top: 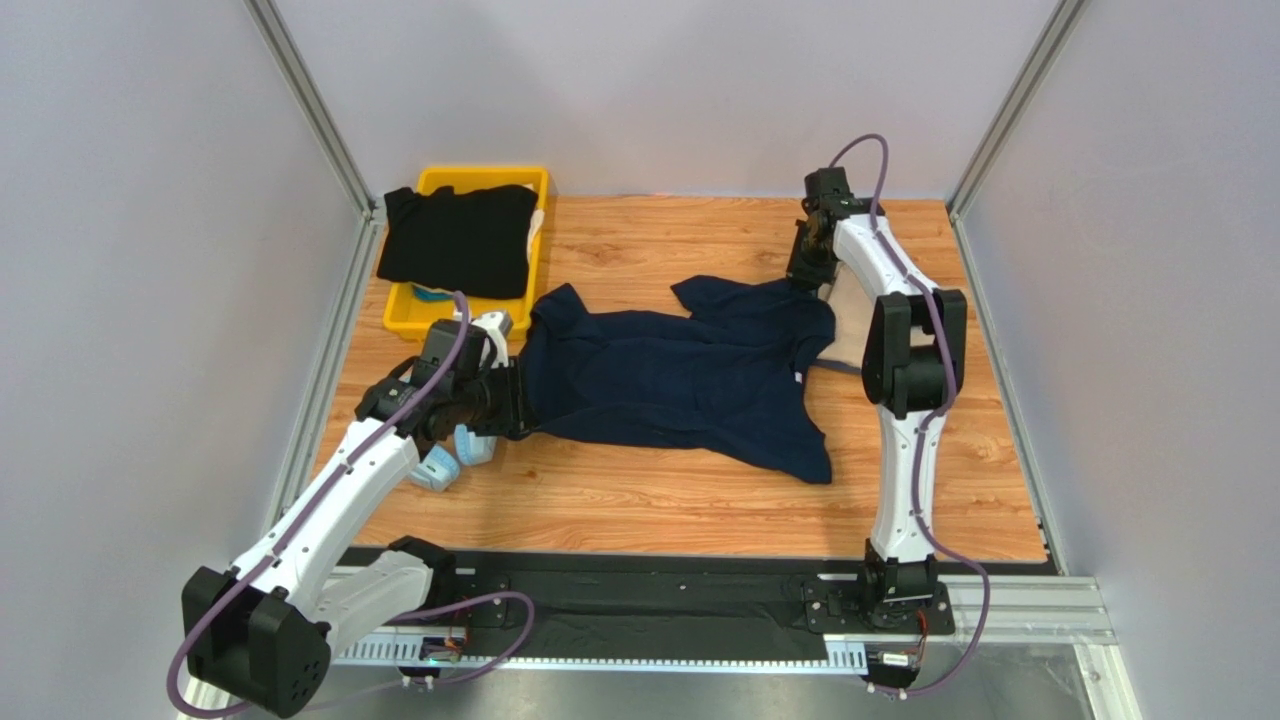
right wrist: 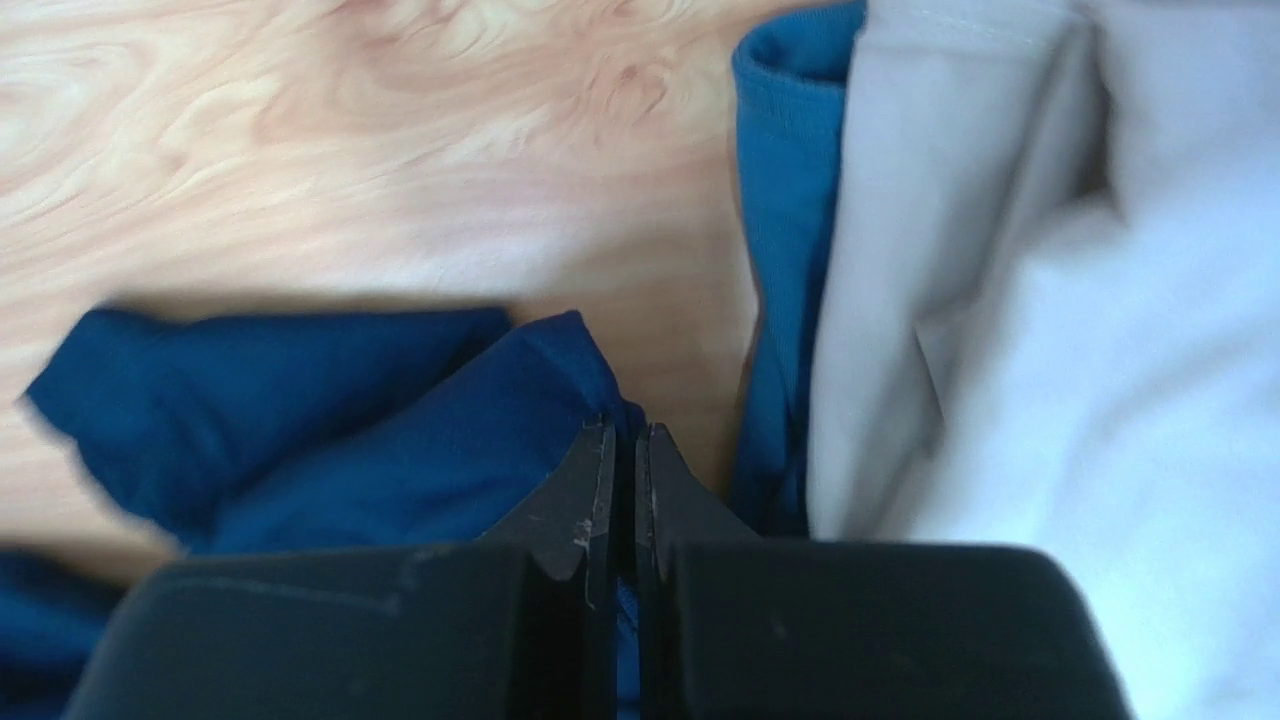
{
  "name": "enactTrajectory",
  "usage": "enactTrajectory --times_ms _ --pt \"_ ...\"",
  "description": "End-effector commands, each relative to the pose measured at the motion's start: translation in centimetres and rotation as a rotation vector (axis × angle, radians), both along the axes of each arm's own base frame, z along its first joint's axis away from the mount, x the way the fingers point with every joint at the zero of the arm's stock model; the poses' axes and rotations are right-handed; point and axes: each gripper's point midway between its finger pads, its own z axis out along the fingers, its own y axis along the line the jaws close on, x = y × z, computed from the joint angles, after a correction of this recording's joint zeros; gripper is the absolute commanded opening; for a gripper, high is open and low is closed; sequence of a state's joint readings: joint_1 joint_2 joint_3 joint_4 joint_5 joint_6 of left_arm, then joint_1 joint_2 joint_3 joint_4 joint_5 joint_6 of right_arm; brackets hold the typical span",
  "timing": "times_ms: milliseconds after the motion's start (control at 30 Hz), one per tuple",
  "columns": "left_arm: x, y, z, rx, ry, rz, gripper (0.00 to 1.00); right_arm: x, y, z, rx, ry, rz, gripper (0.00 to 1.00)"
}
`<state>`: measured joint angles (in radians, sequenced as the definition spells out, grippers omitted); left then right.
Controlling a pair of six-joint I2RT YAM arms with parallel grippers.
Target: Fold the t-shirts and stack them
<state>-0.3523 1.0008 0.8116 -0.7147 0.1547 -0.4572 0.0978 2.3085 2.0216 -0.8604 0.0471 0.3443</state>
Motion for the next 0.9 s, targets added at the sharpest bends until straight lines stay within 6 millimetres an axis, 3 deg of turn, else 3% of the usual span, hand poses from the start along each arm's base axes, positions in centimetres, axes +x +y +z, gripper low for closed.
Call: enactTrajectory --times_ms 0,33,100,133,200,233,267,300,333,367,400,433,500,533,600,633,733,867 --pt "0.4 -0.9 0.5 -0.044 -0.017 -0.009 0.41 -0.6 2.1 8.1 0.059 -0.187 0.031 0.00" --pt "0.4 -0.9 0.5 -0.045 -0.016 -0.010 0.41 -1.4 2.8 10.1 0.093 -0.221 0.057 0.00" --pt "0.5 -1.0 0.5 -0.046 -0.018 -0.010 0.41 -2.9 3.6 10.5 0.097 -0.231 0.076 0.00" --pt "0.5 -1.0 0.5 -0.046 -0.018 -0.010 0.41 -3.6 4.0 12.7 0.111 -0.271 0.092 0.00" --pt "0.7 -1.0 0.7 -0.041 -0.023 -0.015 0.41 -5.6 4.8 13.0 0.130 -0.256 0.112 0.00" --pt "0.8 -0.9 0.7 -0.039 -0.024 -0.015 0.41 -6.8 5.2 15.0 0.158 -0.290 0.119 0.00" --pt "0.8 -0.9 0.8 -0.039 -0.027 -0.014 0.41 -7.9 5.5 15.1 0.170 -0.286 0.124 0.00" --pt "1.0 -1.0 1.0 -0.040 -0.033 -0.013 0.41 -9.6 5.9 14.0 0.177 -0.251 0.136 0.00" --pt "1.1 -1.0 1.2 -0.038 -0.037 -0.015 0.41 -11.1 6.1 15.2 0.186 -0.276 0.143 0.00" --pt "1.2 -1.0 1.3 -0.037 -0.038 -0.016 0.41 -12.3 6.2 15.0 0.186 -0.266 0.150 0.00" --pt "1.4 -1.1 1.5 -0.038 -0.045 -0.018 0.41 -14.2 6.4 13.1 0.187 -0.215 0.159 0.00" --pt "1.5 -1.1 1.6 -0.034 -0.049 -0.022 0.41 -15.5 6.4 13.8 0.192 -0.229 0.164 0.00" --pt "1.8 -1.1 1.8 -0.030 -0.051 -0.030 0.41 -18.3 6.6 13.2 0.214 -0.187 0.166 0.00" --pt "1.9 -1.1 1.9 -0.027 -0.054 -0.032 0.41 -20.1 6.5 11.3 0.213 -0.128 0.169 0.00" --pt "2.1 -1.2 2.1 -0.026 -0.057 -0.037 0.41 -22.7 6.4 9.7 0.200 -0.062 0.165 0.00" --pt "2.2 -1.2 2.0 -0.024 -0.056 -0.036 0.41 -24.5 6.2 7.6 0.191 0.002 0.170 0.00" --pt "2.4 -1.3 2.2 -0.024 -0.062 -0.038 0.41 -27.1 6.6 5.1 0.181 0.073 0.183 0.00" --pt "2.5 -1.3 2.3 -0.023 -0.064 -0.043 0.41 -31.6 7.6 0.3 0.151 0.244 0.236 0.00"
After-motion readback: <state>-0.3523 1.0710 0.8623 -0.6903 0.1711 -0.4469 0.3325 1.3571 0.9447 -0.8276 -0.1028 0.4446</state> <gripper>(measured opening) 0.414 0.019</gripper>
